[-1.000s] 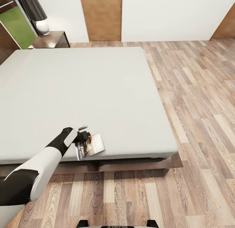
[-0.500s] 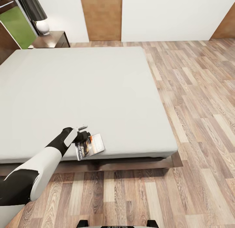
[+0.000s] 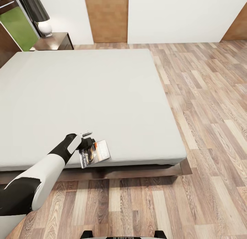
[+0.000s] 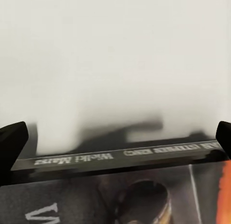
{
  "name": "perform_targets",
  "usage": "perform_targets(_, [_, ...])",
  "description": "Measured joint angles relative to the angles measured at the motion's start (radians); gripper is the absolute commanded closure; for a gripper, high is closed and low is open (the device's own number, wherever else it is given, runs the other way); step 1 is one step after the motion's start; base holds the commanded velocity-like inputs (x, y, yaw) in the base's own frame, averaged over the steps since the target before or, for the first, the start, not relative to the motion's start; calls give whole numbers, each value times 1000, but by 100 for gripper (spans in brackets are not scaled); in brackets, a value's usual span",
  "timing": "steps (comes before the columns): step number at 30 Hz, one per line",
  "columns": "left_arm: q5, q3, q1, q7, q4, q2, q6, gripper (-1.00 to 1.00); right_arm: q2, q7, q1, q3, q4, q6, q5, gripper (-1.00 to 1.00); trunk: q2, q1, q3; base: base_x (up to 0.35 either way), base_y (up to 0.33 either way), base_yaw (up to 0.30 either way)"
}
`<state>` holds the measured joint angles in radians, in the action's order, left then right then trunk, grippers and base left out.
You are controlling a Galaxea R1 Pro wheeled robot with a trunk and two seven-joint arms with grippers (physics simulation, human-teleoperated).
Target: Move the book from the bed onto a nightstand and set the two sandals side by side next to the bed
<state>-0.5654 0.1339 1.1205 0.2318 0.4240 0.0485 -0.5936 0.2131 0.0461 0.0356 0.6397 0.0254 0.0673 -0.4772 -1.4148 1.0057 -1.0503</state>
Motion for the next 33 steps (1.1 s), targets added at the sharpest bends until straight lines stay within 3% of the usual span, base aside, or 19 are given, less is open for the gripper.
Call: perform_targets(33, [14, 3, 0, 0, 0, -7, -1, -100, 0, 0, 0, 0, 0, -2, 0, -100, 0, 0, 0, -8, 0, 0])
